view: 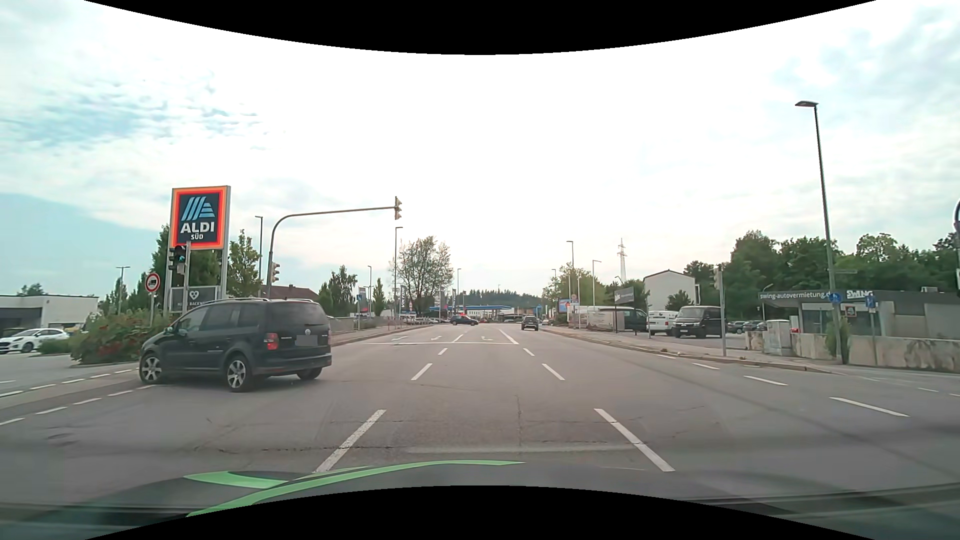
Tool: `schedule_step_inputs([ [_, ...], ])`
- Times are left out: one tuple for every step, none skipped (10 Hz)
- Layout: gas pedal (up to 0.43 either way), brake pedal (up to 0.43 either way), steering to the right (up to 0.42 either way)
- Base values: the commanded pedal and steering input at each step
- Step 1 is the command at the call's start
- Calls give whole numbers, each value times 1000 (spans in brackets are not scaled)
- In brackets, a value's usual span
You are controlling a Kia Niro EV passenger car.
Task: Follow the waypoints while adhering to traffic rules and regulations
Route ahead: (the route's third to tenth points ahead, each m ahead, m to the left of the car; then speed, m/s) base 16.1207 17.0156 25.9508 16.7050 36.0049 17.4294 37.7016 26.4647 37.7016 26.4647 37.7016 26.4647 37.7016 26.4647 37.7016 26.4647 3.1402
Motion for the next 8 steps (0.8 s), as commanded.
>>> schedule_step_inputs([
  [138, 0, -165],
  [138, 0, -219],
  [138, 0, -247],
  [130, 0, -277],
  [130, 0, -290],
  [130, 0, -302],
  [118, 0, -320],
  [118, 0, -331],
])
